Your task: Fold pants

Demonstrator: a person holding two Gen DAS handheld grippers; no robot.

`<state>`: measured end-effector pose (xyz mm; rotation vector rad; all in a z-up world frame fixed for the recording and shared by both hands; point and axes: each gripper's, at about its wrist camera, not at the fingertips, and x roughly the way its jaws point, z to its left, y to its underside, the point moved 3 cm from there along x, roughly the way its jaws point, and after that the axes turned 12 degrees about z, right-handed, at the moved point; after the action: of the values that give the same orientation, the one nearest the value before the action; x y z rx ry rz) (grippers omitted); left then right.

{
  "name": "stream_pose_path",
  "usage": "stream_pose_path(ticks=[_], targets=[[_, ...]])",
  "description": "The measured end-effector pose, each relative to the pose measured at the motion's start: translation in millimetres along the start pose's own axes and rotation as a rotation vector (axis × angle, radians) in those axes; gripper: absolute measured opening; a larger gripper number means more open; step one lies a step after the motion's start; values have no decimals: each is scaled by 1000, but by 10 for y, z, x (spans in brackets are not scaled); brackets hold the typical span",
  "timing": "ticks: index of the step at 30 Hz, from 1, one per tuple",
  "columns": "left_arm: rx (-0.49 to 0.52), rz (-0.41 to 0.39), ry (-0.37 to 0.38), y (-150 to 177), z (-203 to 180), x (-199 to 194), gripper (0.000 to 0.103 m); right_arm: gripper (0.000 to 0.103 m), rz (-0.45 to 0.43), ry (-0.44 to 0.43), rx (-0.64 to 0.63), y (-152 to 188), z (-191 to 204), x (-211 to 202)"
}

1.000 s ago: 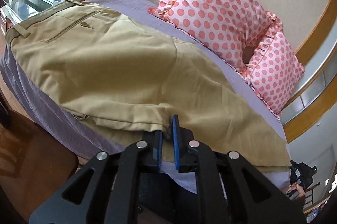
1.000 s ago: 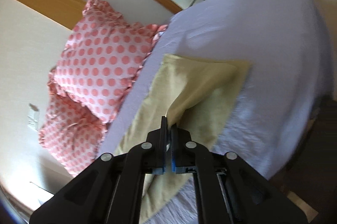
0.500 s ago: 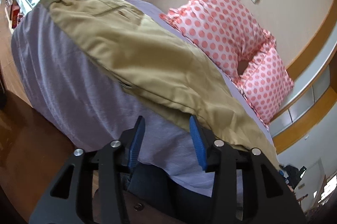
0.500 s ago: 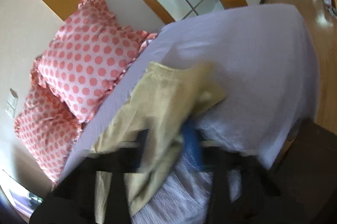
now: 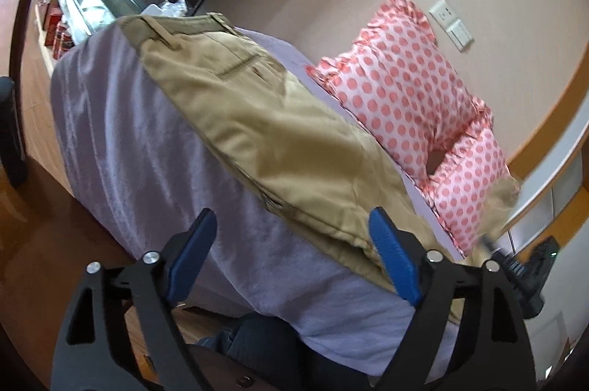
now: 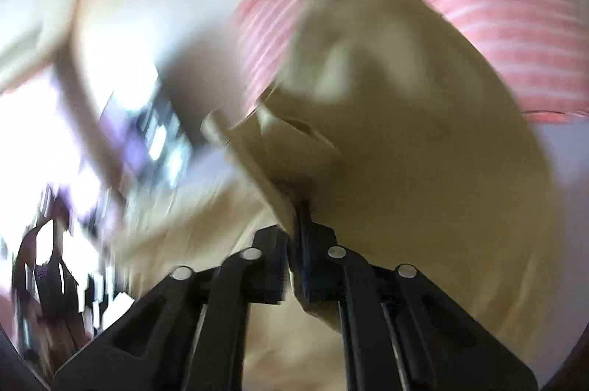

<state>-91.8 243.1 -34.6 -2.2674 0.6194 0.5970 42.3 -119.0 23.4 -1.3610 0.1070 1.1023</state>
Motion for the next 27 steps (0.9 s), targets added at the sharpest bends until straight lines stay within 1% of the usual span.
stream_pose_path(ticks=[1,2,3,5,7,9,11,16,17,18,20,24,27], targets=[[-4,11,-3,-14,16,19,86,24,66,12,-56,55,146,176],[-10,26,-4,-25,31,47,86,33,131,44,-118,152,310,359],[-9,32,0,-34,36,67,86,50,151,54,-140,207,381,419],[1,48,4,-48,20,135,86,76,128,5,-143,270,437,357],[5,52,14,-76,2,196,86,85,89,-28,-120,271,408,226],[1,55,33,-107,-13,250,86,87,58,-67,-91,271,372,131],[-5,55,47,-161,-31,321,86,88,48,-72,-40,215,256,104],[-43,51,11,-318,3,439,86,88,72,-103,57,254,102,152],[-57,47,3,-369,27,454,85,88,78,-109,68,260,83,179],[-67,42,-6,-403,43,452,83,89,80,-110,74,275,73,191],[-91,19,-3,-513,67,389,81,89,83,-116,75,275,78,209],[-120,-27,-23,-727,75,261,82,91,78,-119,78,288,48,219],[-140,-41,-34,-886,96,211,82,91,87,-126,108,308,-23,247]])
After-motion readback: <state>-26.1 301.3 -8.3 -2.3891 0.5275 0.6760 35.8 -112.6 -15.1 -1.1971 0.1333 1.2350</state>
